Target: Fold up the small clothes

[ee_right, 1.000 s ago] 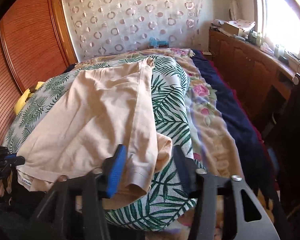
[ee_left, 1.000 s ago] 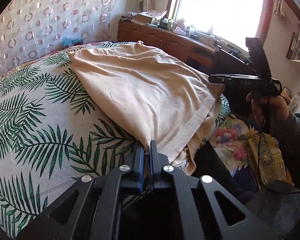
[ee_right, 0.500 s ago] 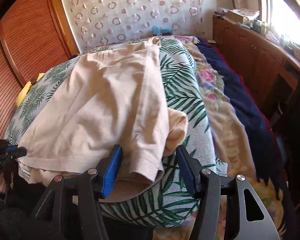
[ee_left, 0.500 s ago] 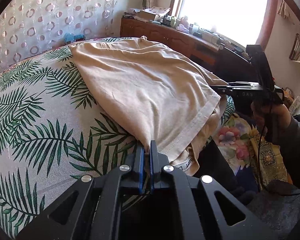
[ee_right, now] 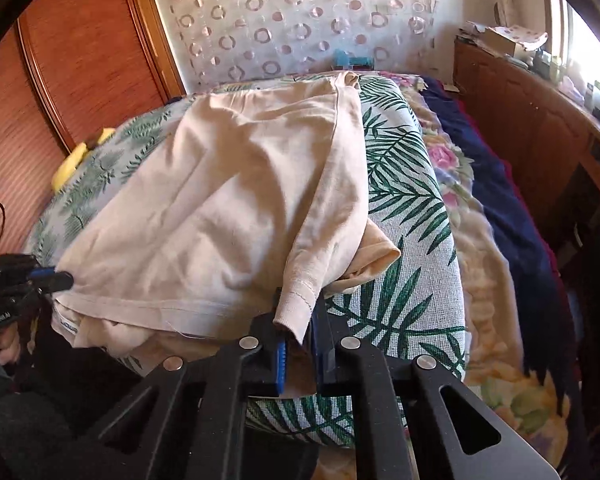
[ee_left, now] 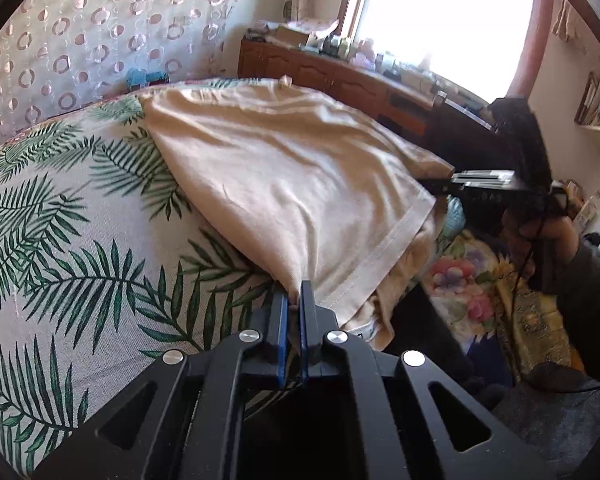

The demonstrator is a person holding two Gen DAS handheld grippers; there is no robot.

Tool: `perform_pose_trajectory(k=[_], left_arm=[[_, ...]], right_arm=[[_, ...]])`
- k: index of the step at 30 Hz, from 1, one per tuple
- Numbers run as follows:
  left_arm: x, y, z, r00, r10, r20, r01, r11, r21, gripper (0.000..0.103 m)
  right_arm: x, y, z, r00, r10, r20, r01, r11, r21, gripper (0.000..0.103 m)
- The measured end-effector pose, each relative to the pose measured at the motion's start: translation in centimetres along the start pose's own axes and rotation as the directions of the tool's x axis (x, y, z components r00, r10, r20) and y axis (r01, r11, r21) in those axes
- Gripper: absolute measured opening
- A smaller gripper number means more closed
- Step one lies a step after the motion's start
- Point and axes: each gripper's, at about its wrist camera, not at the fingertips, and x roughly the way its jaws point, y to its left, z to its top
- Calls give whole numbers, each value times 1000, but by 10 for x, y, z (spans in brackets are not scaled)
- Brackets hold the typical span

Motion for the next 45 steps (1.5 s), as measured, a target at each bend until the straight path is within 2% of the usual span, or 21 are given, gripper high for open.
perform_pose_trajectory(k=[7, 12, 15, 19, 24, 28, 32, 37, 39, 40, 41, 42, 43, 45], left_arm=[[-46, 0, 30, 989, -27, 148, 32, 999, -29, 5], [-57, 21, 76, 973, -22, 230, 34, 998, -49, 5], [-50, 41, 108, 966, 8, 259, 8, 998, -62, 5], [-26, 67, 143, 963, 83, 255, -64, 995, -83, 5], [17, 104, 173, 969, 141, 201, -117, 985, -126, 5], [48, 128, 185, 976, 145, 160, -121, 981, -149, 5], [69, 145, 190, 976, 174, 130, -151, 973, -174, 5], [66, 154, 186, 972, 176, 158, -150, 975, -162, 5], [64, 154, 188, 972, 177, 155, -154, 976, -153, 12], [60, 154, 184, 974, 160, 158, -137, 980, -145, 31], [58, 153, 182, 976, 147, 160, -124, 982, -142, 57], [56, 153, 178, 978, 135, 160, -113, 984, -137, 66], [55, 152, 175, 979, 129, 157, -108, 985, -134, 79], [55, 149, 167, 982, 127, 143, -109, 986, -126, 79]], right_arm=[[-40, 2, 10, 992, 62, 114, -63, 998, 4, 8], [-60, -2, 52, 969, 118, 219, -120, 993, -3, 8], [-57, -8, 86, 959, 118, 259, -118, 993, -19, 8], [-30, -17, 127, 960, 100, 263, -99, 995, -18, 8], [23, -20, 165, 973, 60, 222, -54, 998, -33, 8], [64, -23, 188, 982, 53, 181, -47, 998, -39, 8], [90, -21, 211, 987, 53, 152, -46, 998, -49, 8], [103, -26, 222, 991, 42, 125, -36, 998, -54, 12], [100, -28, 224, 993, 17, 118, -12, 999, -44, 21], [96, -28, 225, 993, 7, 119, -2, 999, -42, 25], [94, -30, 225, 992, -3, 123, 7, 999, -39, 37], [89, -32, 223, 992, -14, 128, 18, 999, -35, 50], [85, -33, 223, 990, -30, 139, 34, 999, -29, 54], [73, -35, 221, 987, -44, 157, 49, 999, -22, 58]])
